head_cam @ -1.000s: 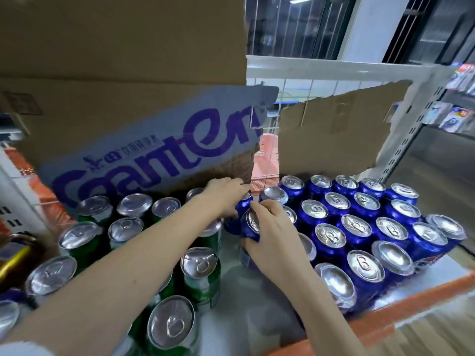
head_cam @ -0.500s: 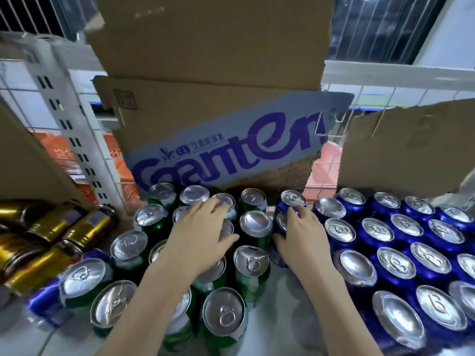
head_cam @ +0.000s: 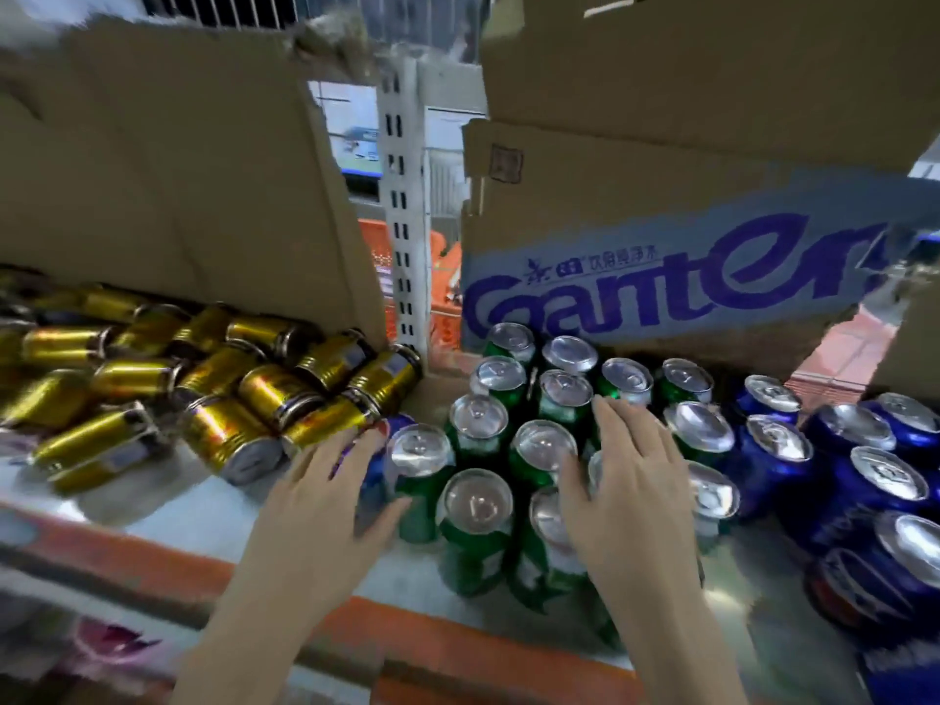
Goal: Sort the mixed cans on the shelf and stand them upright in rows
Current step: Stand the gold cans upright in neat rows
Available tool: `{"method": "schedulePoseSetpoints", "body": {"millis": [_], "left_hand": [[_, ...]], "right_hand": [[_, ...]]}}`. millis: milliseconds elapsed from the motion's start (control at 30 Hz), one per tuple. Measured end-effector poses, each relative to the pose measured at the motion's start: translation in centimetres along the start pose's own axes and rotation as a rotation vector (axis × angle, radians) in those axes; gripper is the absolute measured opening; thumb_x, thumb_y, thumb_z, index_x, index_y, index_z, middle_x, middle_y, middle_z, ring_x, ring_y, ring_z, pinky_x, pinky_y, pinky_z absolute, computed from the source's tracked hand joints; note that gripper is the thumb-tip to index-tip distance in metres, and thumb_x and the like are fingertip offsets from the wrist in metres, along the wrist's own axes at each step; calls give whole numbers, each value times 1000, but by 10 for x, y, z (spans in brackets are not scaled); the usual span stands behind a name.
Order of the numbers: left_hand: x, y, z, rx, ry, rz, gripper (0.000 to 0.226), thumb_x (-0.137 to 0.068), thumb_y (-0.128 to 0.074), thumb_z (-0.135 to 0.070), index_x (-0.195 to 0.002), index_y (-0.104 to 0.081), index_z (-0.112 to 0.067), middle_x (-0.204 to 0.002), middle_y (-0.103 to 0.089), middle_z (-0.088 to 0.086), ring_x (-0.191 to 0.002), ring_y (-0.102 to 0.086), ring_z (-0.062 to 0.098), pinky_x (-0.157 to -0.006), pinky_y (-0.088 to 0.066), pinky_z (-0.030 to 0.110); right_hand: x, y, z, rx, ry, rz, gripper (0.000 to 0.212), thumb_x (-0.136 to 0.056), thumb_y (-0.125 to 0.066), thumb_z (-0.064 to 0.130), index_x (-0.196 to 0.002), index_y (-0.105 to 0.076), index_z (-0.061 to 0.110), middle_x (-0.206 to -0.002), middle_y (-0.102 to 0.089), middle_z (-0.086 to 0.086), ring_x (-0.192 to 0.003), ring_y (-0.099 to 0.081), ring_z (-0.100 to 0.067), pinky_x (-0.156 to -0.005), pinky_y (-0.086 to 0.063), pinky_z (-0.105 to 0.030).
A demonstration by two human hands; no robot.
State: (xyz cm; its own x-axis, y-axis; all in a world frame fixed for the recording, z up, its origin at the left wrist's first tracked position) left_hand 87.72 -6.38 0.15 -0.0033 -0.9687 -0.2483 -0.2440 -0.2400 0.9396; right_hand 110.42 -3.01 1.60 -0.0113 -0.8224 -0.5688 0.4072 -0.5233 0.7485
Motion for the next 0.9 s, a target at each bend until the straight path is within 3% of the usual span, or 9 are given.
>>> {"method": "schedulePoseSetpoints", "body": {"millis": [133,300,400,567,700,900], "left_hand": [[22,15,59,19,17,-28,62,-74,-57,-50,-119,-61,-8,-115,-64,7,-100,-64,31,-76,-54,41],[69,32,170,18,78,-7,57,-78,-44,-50,-109,-66,-8,-103,-67,7,-90,-65,32,-69,-56,42],[108,37,245,34,190,-11,50,-77,-54,-46,-109,-67,-10,-109,-66,6,-98,-62,34,-77,-54,45],[168,54,345,16,444,2,51,-78,-61,-45,-114,-65,-9,-115,-63,10,-107,-57,33,-90,-48,47],[176,66,387,35,532,-25,50,-77,-73,-32,-120,-62,-7,-118,-61,12,-109,-55,34,-91,-46,47],[144,60,396,62,431,-12,54,-78,-72,-33,-124,-59,-9,-119,-60,7,-111,-56,29,-91,-47,40]], "right_hand": [[16,-29,78,-43,80,49,50,-76,-73,19,-120,-59,0,-118,-61,-15,-112,-56,-34,-96,-46,-50],[61,-76,192,-118,143,118,42,-81,-50,31,-113,-63,7,-110,-64,-7,-103,-60,-27,-90,-48,-38],[97,-113,247,-126,197,245,40,-78,-55,30,-110,-64,8,-104,-65,-5,-97,-63,-26,-86,-50,-35],[126,-146,310,-100,252,381,41,-74,-64,25,-109,-64,5,-103,-65,-7,-96,-64,-28,-84,-51,-42],[116,-163,345,-117,253,392,36,-77,-68,21,-108,-63,3,-103,-64,-10,-97,-62,-30,-86,-50,-43],[88,-185,369,-144,167,424,46,-77,-55,28,-115,-61,2,-109,-63,-11,-103,-59,-30,-88,-47,-42]]}}
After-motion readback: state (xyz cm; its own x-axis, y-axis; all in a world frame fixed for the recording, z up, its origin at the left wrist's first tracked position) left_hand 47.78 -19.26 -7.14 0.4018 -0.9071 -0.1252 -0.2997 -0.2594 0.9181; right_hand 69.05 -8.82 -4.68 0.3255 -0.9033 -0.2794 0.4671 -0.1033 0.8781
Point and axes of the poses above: each hand's wrist, its own x-axis away from the middle knuckle, its own y-axis out of the back of the hand, z = x × y, the point moved 1 cm from there along -x, towards the middle knuckle
